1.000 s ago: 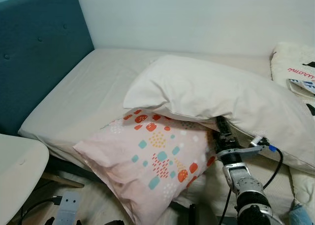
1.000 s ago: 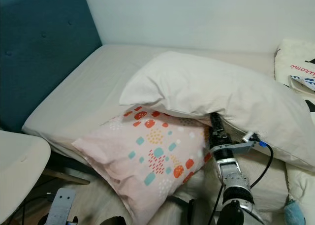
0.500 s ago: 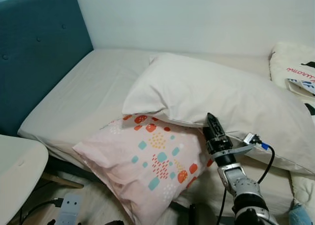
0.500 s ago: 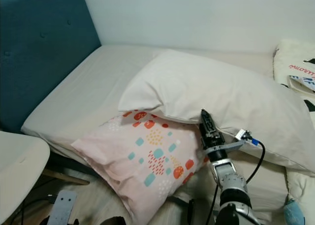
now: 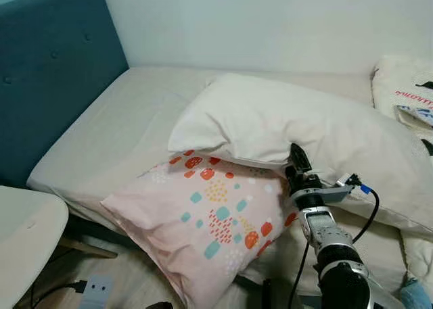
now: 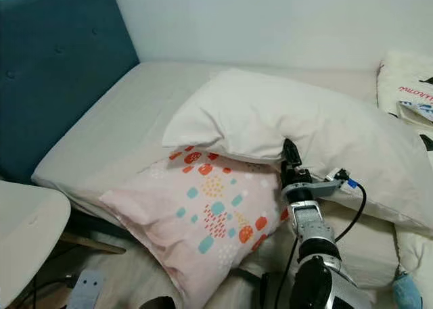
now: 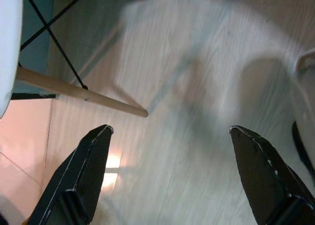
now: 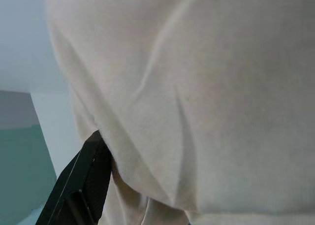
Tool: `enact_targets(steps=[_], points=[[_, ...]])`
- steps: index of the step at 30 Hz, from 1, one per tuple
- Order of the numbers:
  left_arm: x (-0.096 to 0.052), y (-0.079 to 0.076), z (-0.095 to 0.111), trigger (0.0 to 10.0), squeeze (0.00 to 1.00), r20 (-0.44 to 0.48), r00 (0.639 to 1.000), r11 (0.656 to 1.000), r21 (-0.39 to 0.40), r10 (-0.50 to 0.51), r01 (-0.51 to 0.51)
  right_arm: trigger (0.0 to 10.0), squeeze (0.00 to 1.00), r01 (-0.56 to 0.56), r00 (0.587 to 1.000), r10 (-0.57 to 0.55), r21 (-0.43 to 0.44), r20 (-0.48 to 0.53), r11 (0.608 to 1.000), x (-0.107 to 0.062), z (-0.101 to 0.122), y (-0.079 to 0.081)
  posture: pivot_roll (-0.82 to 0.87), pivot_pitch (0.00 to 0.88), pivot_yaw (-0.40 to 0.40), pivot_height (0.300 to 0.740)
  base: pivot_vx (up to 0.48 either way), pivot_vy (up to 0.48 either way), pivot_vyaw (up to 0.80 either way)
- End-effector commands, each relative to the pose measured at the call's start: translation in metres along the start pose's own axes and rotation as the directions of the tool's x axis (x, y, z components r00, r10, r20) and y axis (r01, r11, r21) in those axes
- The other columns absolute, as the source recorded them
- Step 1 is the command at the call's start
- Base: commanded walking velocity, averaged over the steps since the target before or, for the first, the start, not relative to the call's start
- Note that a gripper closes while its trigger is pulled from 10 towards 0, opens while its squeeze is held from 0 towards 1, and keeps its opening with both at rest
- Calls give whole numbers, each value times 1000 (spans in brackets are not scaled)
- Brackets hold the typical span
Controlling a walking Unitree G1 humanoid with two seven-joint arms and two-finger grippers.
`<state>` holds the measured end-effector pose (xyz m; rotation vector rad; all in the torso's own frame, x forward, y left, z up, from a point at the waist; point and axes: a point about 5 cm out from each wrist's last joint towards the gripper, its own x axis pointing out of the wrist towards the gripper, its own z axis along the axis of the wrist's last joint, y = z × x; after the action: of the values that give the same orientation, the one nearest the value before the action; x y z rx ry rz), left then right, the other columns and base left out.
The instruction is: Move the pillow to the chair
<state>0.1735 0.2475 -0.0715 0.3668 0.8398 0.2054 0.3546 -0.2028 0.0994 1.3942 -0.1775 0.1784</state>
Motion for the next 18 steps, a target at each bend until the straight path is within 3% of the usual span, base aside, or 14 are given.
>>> enact_targets(steps=[1, 8, 12, 16, 17, 18], points=[[-2, 11, -10, 10000, 0, -18, 1000, 999, 31, 13, -12, 10000, 0, 11, 1000, -11, 14, 21, 1000, 3, -1, 1, -43, 97, 125, 586, 0, 0, 0], [-6, 17, -20, 10000, 0, -27, 1000, 998, 69, 10, -8, 10000, 0, 14, 996, -14, 0, 87, 1000, 7, 11, 5, -8, 128, 153, 586, 0, 0, 0], [-12, 24, -36, 10000, 0, -41, 999, 994, 107, 5, 0, 10000, 0, -3, 976, 13, -47, 219, 999, 5, 47, 10, 6, 152, 172, 586, 0, 0, 0], [-16, 25, -44, 10000, 0, -50, 999, 994, 109, 5, 1, 10000, 0, 28, 962, -6, -77, 273, 997, 0, 64, 9, 11, 158, 167, 586, 0, 0, 0], [-18, 24, -49, 10000, 0, -62, 998, 994, 112, 3, 4, 2353, 0, 37, 954, -10, -85, 300, 996, -1, 71, 9, 9, 162, 163, 586, 0, 0, 0], [-18, 24, -49, 10000, 0, -62, 998, 994, 112, 3, 4, 2353, 0, 37, 954, -10, -85, 300, 996, -1, 71, 9, 9, 162, 163, 586, 0, 0, 0]])
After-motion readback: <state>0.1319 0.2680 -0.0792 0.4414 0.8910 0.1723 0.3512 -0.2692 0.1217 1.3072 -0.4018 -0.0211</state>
